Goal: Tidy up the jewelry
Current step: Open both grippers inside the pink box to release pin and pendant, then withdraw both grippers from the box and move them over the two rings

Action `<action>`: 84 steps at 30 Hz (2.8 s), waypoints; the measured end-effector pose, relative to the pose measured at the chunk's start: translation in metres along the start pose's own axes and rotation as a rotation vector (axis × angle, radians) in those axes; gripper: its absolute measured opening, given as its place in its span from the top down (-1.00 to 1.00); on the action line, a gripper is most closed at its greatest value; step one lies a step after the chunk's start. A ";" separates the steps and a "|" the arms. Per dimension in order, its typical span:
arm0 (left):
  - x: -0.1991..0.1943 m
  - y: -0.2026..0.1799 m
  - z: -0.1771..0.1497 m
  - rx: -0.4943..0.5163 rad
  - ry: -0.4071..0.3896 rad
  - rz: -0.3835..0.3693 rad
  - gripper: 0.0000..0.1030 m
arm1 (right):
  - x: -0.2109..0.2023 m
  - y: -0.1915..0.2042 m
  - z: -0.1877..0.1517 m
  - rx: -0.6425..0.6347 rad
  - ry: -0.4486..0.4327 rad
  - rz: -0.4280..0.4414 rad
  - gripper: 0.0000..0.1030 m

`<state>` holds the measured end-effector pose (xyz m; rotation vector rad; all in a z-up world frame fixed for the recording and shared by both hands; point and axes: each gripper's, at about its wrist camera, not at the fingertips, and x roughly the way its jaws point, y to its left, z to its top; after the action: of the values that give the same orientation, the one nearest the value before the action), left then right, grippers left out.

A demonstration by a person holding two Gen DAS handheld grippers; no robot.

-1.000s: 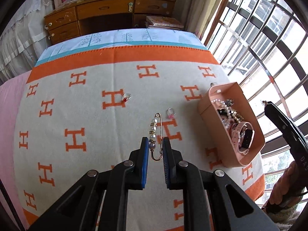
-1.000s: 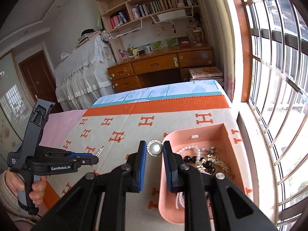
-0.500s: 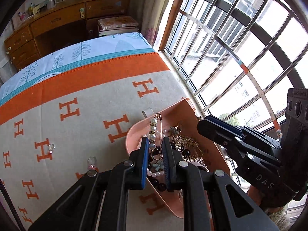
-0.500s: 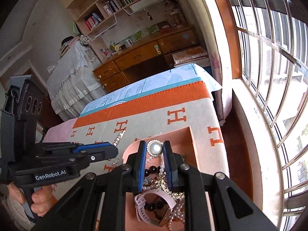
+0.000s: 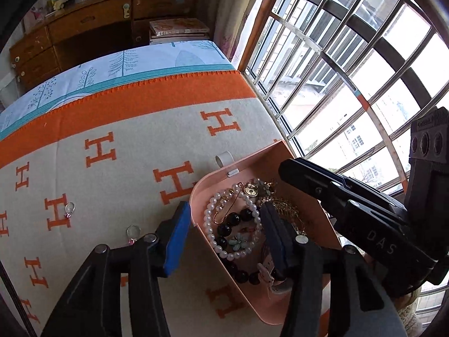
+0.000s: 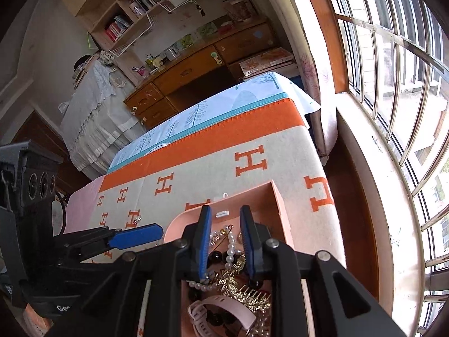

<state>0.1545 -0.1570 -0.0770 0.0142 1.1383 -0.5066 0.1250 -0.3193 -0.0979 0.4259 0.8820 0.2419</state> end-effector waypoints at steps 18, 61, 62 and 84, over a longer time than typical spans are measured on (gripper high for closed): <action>-0.074 0.057 -0.065 -0.071 -0.172 0.228 -0.52 | -0.034 0.036 -0.045 -0.063 -0.027 -0.048 0.59; -0.154 0.191 -0.023 -0.199 -0.329 0.369 -0.98 | 0.040 0.201 0.008 -0.368 0.209 -0.072 0.35; -0.144 0.194 -0.020 -0.202 -0.308 0.360 -0.98 | 0.049 0.198 0.008 -0.362 0.226 -0.084 0.35; -0.032 0.197 -0.019 -0.132 -0.060 0.268 -0.98 | 0.133 0.142 -0.021 -0.081 0.561 -0.229 0.35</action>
<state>0.2048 0.0346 -0.1054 0.0367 1.0891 -0.1919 0.1859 -0.1374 -0.1364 0.1755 1.4549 0.1870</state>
